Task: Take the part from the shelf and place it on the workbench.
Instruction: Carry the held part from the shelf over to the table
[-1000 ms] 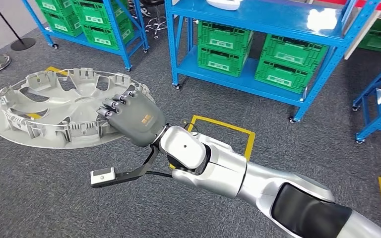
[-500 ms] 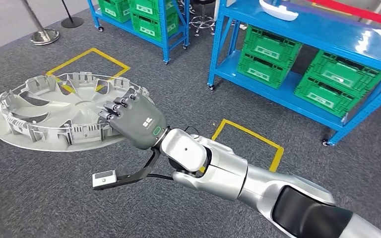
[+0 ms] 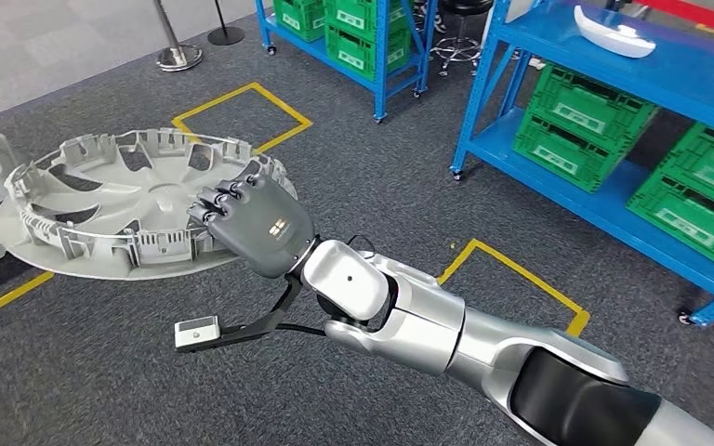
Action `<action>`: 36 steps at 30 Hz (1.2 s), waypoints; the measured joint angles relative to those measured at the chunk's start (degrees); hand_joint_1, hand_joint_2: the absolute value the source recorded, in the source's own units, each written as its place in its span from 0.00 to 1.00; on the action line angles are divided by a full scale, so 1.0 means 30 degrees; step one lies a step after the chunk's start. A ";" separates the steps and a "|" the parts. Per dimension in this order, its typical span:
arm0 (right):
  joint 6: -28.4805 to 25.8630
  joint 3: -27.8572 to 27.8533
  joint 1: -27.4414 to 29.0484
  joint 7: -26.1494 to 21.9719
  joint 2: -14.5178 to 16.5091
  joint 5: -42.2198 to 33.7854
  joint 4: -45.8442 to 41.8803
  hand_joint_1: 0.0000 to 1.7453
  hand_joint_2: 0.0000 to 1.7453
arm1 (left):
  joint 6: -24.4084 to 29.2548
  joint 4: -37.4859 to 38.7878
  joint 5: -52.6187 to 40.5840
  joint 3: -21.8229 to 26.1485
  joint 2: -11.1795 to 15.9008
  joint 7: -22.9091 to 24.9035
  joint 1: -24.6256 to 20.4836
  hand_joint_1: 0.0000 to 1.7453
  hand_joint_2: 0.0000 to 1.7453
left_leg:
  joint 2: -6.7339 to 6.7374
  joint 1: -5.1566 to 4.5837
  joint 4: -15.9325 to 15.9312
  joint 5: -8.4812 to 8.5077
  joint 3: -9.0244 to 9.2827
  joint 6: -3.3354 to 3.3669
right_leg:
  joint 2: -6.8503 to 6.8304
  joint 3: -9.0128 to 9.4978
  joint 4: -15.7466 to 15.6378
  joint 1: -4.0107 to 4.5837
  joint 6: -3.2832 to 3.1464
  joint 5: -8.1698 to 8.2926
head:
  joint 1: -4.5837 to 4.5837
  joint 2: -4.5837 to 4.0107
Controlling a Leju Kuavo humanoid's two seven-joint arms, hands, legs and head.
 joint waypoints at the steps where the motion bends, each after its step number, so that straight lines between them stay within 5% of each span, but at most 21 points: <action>1: -0.0005 -0.0011 0.0036 -0.0007 -0.0009 0.0011 0.0004 0.93 1.00 | 0.0000 0.0002 0.0002 0.0000 0.0000 -0.0007 -0.0008 0.00 0.00 | 0.0163 0.0068 0.1042 -0.0396 -0.0479 -0.0092 | -0.0303 -0.0003 0.0010 0.0001 -0.0007 -0.0024 | -0.0002 0.0000; 3: -0.0007 -0.0016 0.0108 -0.0029 -0.0016 0.0022 0.0007 0.93 1.00 | 0.0000 0.0004 0.0005 0.0000 0.0002 -0.0056 0.0023 0.00 0.00 | 0.0338 0.0215 0.1392 -0.0260 -0.0535 -0.0249 | -0.0876 -0.0003 0.0049 -0.0014 0.0043 -0.0088 | -0.0002 0.0000; 6: 0.0007 -0.0077 0.0121 -0.0024 -0.0016 0.0086 0.0004 0.93 1.00 | 0.0000 0.0000 0.0007 0.0000 -0.0016 -0.0142 -0.0008 0.00 0.00 | 0.1456 0.0273 -0.1933 0.1099 0.1368 -0.0311 | -0.1591 0.0013 0.0264 0.0027 0.0324 -0.0327 | 0.0004 0.0000; 8: 0.0047 -0.0144 0.0112 0.0006 -0.0018 0.0159 -0.0002 0.93 1.00 | 0.0000 -0.0002 0.0005 0.0000 -0.0051 -0.0149 -0.0081 0.00 0.00 | 0.1957 0.0156 -0.3077 0.1336 0.1979 -0.0011 | -0.1958 0.0045 0.0357 0.0125 0.0572 -0.0467 | 0.0079 0.0000; 10: 0.0104 -0.0179 0.0110 0.0053 -0.0015 0.0235 -0.0015 0.93 1.00 | 0.0000 -0.0004 0.0002 0.0000 -0.0044 -0.0127 -0.0103 0.00 0.00 | 0.1500 0.0060 -0.3094 0.1358 0.1921 0.0386 | -0.2355 0.0159 0.0295 0.0116 0.0795 -0.0523 | 0.0157 0.0000; 11: 0.0131 -0.0188 0.0110 0.0080 -0.0009 0.0270 -0.0026 0.93 1.00 | 0.0000 -0.0005 0.0000 0.0000 -0.0033 -0.0113 -0.0089 0.00 0.00 | 0.1248 0.0066 -0.3140 0.1392 0.1917 0.0525 | -0.2265 0.0202 0.0336 0.0063 0.0922 -0.0610 | 0.0170 0.0000; 13: 0.0164 -0.0210 0.0104 0.0131 -0.0014 0.0328 -0.0057 0.93 1.00 | 0.0000 -0.0009 -0.0004 0.0000 -0.0009 -0.0080 -0.0104 0.00 0.00 | 0.0740 0.0135 -0.3224 0.1463 0.1944 0.0789 | -0.1277 -0.0138 0.1248 -0.0069 0.1082 -0.1255 | 0.0209 0.0000; 15: 0.0173 -0.0228 0.0107 0.0169 -0.0082 0.0355 -0.0073 0.93 1.00 | 0.0000 -0.0009 -0.0007 0.0000 -0.0004 -0.0067 -0.0175 0.00 0.00 | 0.0193 0.0113 -0.3240 0.1496 0.1930 0.0949 | -0.0136 -0.1306 0.3659 -0.0091 0.1078 -0.2409 | 0.0257 0.0000; 17: 0.0180 -0.0233 0.0139 0.0193 -0.0155 0.0361 -0.0073 0.93 1.00 | 0.0000 -0.0009 -0.0007 0.0000 -0.0005 -0.0073 -0.0202 0.00 0.00 | -0.0415 0.0040 -0.3229 0.1505 0.1919 0.1004 | 0.0169 -0.2452 0.5726 -0.0014 0.0981 -0.2991 | 0.0273 0.0000; 18: 0.0184 -0.0233 0.0156 0.0197 -0.0171 0.0359 -0.0073 0.93 1.00 | 0.0000 -0.0009 -0.0007 0.0000 -0.0002 -0.0073 -0.0188 0.00 0.00 | -0.0725 0.0009 -0.3218 0.1508 0.1922 0.1006 | 0.0223 -0.2588 0.5787 0.0024 0.0893 -0.2743 | 0.0273 0.0000; 20: 0.0191 -0.0239 0.0170 0.0195 -0.0182 0.0355 -0.0073 0.93 1.00 | 0.0000 -0.0009 -0.0007 0.0000 -0.0002 -0.0076 -0.0174 0.00 0.00 | -0.1342 -0.0011 -0.3181 0.1520 0.1935 0.0992 | 0.0616 -0.1754 0.3703 0.0092 0.0647 -0.1350 | 0.0271 0.0000; 22: 0.0191 -0.0246 0.0150 0.0189 -0.0184 0.0363 -0.0073 0.93 1.00 | 0.0000 -0.0007 -0.0007 0.0000 -0.0047 -0.0082 -0.0193 0.00 0.00 | -0.1874 0.0000 -0.3142 0.1572 0.1862 0.0880 | 0.1542 -0.0711 0.1262 0.0119 0.0479 -0.0326 | 0.0259 0.0000; 24: 0.0188 -0.0248 0.0121 0.0182 -0.0184 0.0406 -0.0073 0.93 1.00 | 0.0000 -0.0002 -0.0007 0.0000 -0.0095 -0.0078 -0.0193 0.00 0.00 | -0.2313 0.0075 -0.3204 0.1687 0.1738 0.0651 | 0.1873 -0.0421 0.0493 0.0176 0.0453 -0.0185 | 0.0277 0.0000; 25: 0.0182 -0.0248 0.0111 0.0177 -0.0173 0.0444 -0.0073 0.93 1.00 | 0.0000 0.0000 -0.0007 0.0000 -0.0102 -0.0073 -0.0175 0.00 0.00 | -0.2557 0.0104 -0.3285 0.1762 0.1693 0.0511 | 0.1605 -0.0365 0.0401 0.0195 0.0426 -0.0122 | 0.0301 0.0000; 27: 0.0155 -0.0251 0.0110 0.0182 -0.0128 0.0521 -0.0060 0.93 1.00 | 0.0000 0.0002 -0.0007 0.0000 -0.0098 -0.0058 -0.0112 0.00 0.00 | -0.2104 0.0054 -0.3157 0.1675 0.1530 0.0338 | 0.1081 -0.0156 0.0117 0.0126 0.0235 0.0025 | 0.0282 0.0000; 30: 0.0109 -0.0255 0.0079 0.0197 -0.0087 0.0583 -0.0027 0.93 1.00 | 0.0000 -0.0002 -0.0002 0.0000 -0.0075 -0.0053 -0.0200 0.00 0.00 | -0.0174 -0.0035 -0.0697 0.0319 0.0337 0.0109 | 0.0199 0.0067 -0.0154 0.0093 -0.0034 0.0129 | 0.0188 0.0000; 32: 0.0124 -0.0255 0.0072 0.0199 -0.0089 0.0596 -0.0004 0.93 1.00 | 0.0000 -0.0002 0.0005 0.0000 -0.0060 -0.0055 -0.0248 0.00 0.00 | 0.0199 0.0066 0.1356 -0.0436 -0.0621 -0.0068 | -0.0419 0.0076 -0.0137 0.0107 -0.0067 0.0071 | 0.0184 0.0000; 33: 0.0133 -0.0255 0.0071 0.0197 -0.0089 0.0596 0.0004 0.93 1.00 | 0.0000 -0.0002 0.0011 0.0000 -0.0046 -0.0056 -0.0242 0.00 0.00 | 0.0268 0.0121 0.1575 -0.0363 -0.0694 -0.0143 | -0.0706 0.0078 -0.0122 0.0103 -0.0049 0.0036 | 0.0188 0.0000; 36: 0.0142 -0.0255 0.0024 0.0193 -0.0089 0.0590 0.0007 0.93 1.00 | 0.0000 -0.0005 0.0038 0.0000 0.0000 -0.0082 -0.0247 0.00 0.00 | 0.1002 0.0170 -0.1362 0.1029 0.0991 -0.0245 | -0.1433 0.0078 0.0071 0.0095 0.0168 -0.0176 | 0.0180 0.0000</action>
